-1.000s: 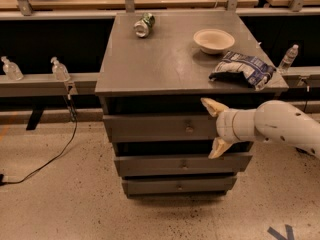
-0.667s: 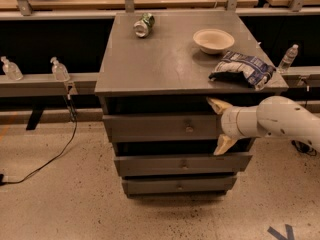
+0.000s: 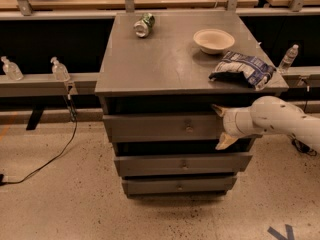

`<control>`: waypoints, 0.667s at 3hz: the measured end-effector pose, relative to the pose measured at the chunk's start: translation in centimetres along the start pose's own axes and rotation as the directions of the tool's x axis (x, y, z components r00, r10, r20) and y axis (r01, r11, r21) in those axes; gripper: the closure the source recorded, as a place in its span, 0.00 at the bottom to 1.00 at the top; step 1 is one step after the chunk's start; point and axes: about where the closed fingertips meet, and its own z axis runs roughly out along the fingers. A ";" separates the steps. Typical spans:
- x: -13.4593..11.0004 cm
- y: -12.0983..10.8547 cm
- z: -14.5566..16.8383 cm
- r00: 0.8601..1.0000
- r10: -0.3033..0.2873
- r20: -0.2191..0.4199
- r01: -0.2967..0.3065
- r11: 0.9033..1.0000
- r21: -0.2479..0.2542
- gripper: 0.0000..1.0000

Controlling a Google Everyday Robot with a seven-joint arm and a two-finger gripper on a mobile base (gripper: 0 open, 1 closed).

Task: Open top drawer

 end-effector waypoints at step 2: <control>0.3 0.2 0.9 1.000 0.007 -0.009 -0.008 1.000 -0.029 0.20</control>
Offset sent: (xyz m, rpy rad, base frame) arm -0.0233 0.0417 -0.0367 -0.0232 0.1265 0.0883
